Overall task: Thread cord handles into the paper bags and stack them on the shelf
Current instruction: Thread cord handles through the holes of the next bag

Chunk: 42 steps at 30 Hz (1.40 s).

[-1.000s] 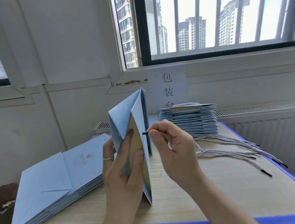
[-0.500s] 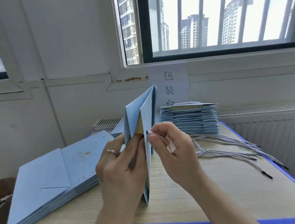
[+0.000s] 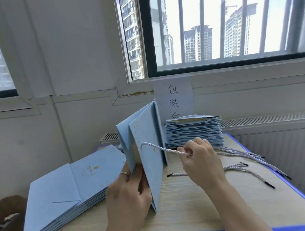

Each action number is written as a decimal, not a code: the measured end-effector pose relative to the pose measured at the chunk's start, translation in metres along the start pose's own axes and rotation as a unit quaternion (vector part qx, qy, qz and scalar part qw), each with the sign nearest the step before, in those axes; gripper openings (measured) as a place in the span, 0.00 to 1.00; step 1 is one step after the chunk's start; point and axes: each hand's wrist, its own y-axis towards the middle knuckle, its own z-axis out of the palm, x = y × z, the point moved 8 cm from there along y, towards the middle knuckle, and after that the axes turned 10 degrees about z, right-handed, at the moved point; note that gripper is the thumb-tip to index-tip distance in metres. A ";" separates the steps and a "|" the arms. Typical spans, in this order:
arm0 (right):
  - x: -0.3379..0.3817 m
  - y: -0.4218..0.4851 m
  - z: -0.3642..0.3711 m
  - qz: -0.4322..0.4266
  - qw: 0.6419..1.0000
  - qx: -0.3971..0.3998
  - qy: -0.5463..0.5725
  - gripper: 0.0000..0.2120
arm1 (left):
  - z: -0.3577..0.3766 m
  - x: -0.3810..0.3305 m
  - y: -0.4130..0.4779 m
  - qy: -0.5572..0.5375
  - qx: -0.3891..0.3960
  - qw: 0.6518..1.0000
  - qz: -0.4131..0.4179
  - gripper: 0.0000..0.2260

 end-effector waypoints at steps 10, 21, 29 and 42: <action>-0.028 0.003 -0.008 0.158 0.987 0.034 -0.017 0.30 | -0.004 0.000 -0.006 0.008 -0.005 0.998 -0.058 0.12; -0.006 -0.005 0.024 0.123 0.913 0.264 0.284 0.12 | 0.003 0.008 -0.014 -0.024 0.033 0.994 -0.102 0.16; 0.002 -0.016 0.031 0.042 0.947 0.299 0.106 0.23 | 0.002 0.012 -0.015 -0.036 0.022 0.993 -0.113 0.13; 0.017 -0.037 0.039 0.078 0.870 0.428 0.233 0.13 | 0.010 0.025 -0.021 -0.151 0.042 0.978 -0.140 0.07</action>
